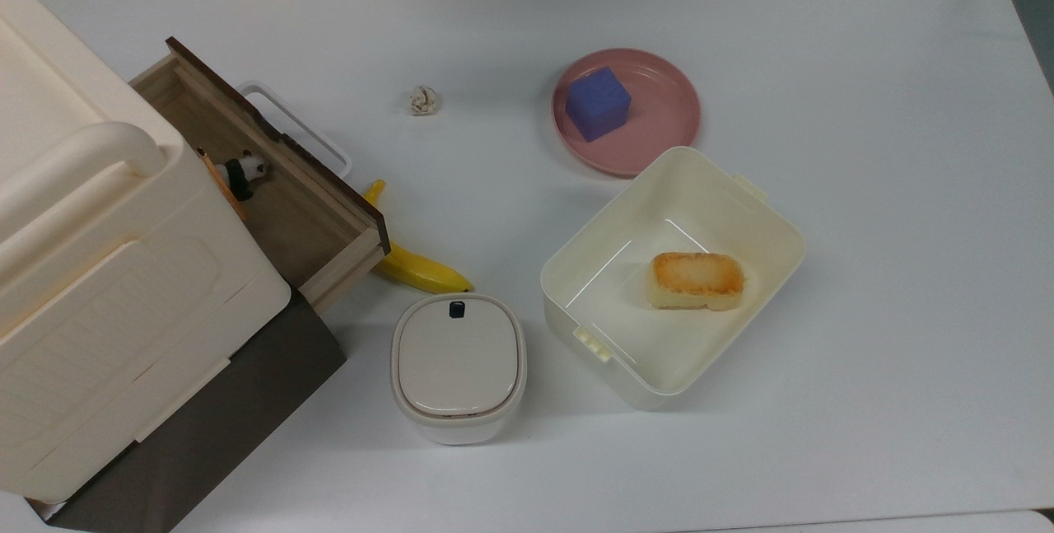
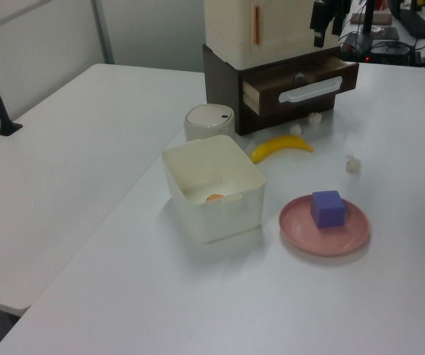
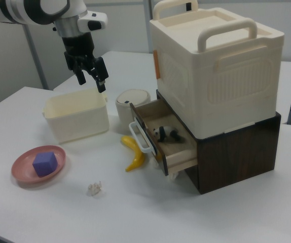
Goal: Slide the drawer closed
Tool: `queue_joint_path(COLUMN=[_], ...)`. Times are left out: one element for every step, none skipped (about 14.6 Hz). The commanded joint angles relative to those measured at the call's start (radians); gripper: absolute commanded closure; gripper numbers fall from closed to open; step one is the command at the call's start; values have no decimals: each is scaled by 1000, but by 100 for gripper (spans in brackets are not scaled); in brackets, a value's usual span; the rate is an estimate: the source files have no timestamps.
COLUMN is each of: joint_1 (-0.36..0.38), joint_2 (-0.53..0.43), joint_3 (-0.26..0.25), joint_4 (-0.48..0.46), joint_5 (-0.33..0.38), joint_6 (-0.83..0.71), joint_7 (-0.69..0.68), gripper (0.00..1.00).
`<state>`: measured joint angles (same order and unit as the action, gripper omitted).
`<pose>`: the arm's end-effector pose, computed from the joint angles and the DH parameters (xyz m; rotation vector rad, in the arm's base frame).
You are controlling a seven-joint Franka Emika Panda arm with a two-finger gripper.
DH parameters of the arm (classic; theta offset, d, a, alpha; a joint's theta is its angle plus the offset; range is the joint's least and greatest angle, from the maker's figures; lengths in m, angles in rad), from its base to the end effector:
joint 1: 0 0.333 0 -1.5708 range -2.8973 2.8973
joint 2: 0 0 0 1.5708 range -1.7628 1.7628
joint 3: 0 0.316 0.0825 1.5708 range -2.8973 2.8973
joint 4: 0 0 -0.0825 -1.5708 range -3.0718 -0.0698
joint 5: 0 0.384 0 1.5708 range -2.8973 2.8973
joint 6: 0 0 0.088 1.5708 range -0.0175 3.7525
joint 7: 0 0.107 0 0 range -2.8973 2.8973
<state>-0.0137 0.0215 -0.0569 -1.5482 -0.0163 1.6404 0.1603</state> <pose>0.5670 -0.0414 0.6296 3.1046 -0.3591 0.1117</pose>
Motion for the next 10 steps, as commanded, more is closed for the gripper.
queue_joint_path(joint_1=[-5,-5,-3,-3,-3,-5,-5,-5,-6,-5], joint_2=[-12,-14,-12,-12,-12,-12,-12,-12,-12,-12], joint_3=[3,3,3,3,3,3,3,3,3,2], joint_4=[-16,-16,-16,-18,-16,-16,-18,-18,-18,-18], joint_5=[13,15,15,15,15,16,16,16,16,15], joint_6=[7,4,6,6,6,6,4,4,3,-4], joint_7=[-24,-22,-22,-22,-22,-22,-22,-21,-22,-25], gripper=[0,0,0,0,0,0,0,0,0,0])
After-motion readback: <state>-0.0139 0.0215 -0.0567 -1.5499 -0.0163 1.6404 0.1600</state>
